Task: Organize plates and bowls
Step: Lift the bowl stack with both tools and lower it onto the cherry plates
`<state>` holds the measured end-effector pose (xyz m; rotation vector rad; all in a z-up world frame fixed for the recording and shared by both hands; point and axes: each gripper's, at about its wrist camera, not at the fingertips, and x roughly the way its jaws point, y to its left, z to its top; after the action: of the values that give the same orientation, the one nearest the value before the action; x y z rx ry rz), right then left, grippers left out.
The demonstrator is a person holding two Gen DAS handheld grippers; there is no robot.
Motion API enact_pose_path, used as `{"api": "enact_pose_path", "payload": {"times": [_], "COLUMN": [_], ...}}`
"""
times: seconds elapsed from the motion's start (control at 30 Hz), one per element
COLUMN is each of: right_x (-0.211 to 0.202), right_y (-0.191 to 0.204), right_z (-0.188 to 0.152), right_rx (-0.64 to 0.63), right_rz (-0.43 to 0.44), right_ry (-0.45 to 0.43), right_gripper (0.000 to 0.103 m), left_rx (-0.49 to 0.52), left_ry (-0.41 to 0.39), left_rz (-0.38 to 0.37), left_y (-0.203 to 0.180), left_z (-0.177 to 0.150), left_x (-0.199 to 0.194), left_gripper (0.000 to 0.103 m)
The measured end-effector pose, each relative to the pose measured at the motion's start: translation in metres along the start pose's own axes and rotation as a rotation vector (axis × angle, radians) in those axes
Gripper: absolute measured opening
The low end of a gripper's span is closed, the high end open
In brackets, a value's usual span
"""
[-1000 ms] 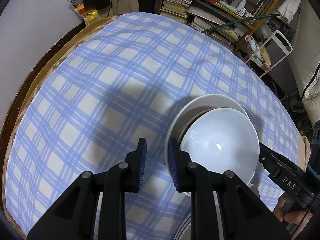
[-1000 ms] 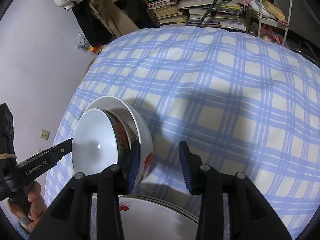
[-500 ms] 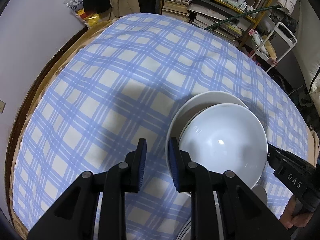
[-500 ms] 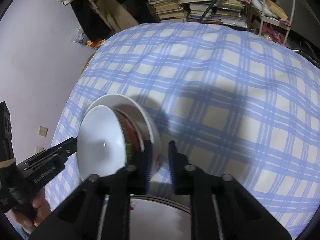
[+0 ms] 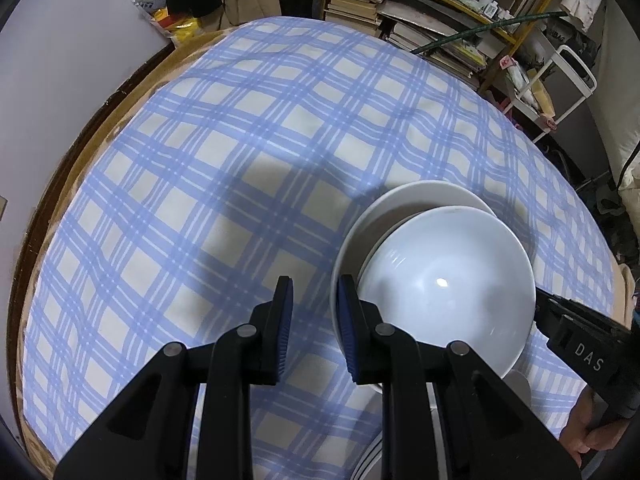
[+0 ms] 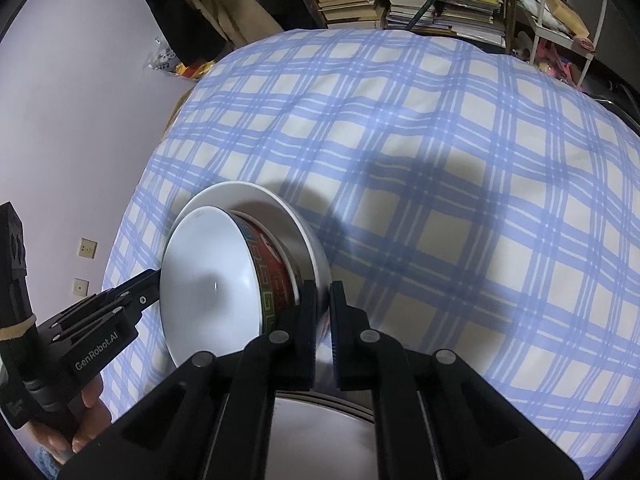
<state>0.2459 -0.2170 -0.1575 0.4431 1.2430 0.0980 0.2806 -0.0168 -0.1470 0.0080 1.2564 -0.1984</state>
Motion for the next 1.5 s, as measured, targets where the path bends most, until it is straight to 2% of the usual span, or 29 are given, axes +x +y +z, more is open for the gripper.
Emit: {"api": "enact_pose_path", "payload": {"times": [0.1,0.2,0.3,0.47,0.6,0.8,1.07,1.5], "right_x": [0.0,-0.001,-0.001,-0.004,-0.01,-0.018,-0.049,-0.095], "right_y": [0.0,0.002,0.003,0.004,0.009,0.014,0.024,0.012], "right_z": [0.0,0.0,0.001,0.001,0.001,-0.004,-0.01,-0.058], "right_rx": [0.013,0.02,0.012,0.012,0.016,0.028,0.018,0.062], "right_rz": [-0.001,-0.008,-0.014,-0.016,-0.032,-0.009,-0.029,-0.028], "right_ry": [-0.008,-0.006,-0.004,-0.013,-0.029,-0.026,-0.052,-0.075], "right_gripper": [0.01,0.01,0.01,0.01,0.01,0.01,0.01,0.01], "left_rx": [0.008,0.015,0.012,-0.002,-0.01,-0.012,-0.011,0.004], "left_ry": [-0.001,0.001,-0.019,-0.02,-0.021,-0.042,-0.059,-0.058], "left_rz": [-0.003,-0.029,0.007,-0.017,-0.015,-0.002,-0.003,-0.004], "left_y": [0.001,-0.004,-0.008,-0.007,-0.007,-0.006,-0.013,-0.034], "left_z": [0.0,0.0,-0.003,-0.004,-0.007,-0.009,-0.012,-0.055], "left_x": [0.0,0.001,0.0,-0.006,-0.013,-0.028,-0.053,-0.09], "left_gripper": [0.017,0.002,0.002,0.001,0.001,0.001,0.001,0.001]}}
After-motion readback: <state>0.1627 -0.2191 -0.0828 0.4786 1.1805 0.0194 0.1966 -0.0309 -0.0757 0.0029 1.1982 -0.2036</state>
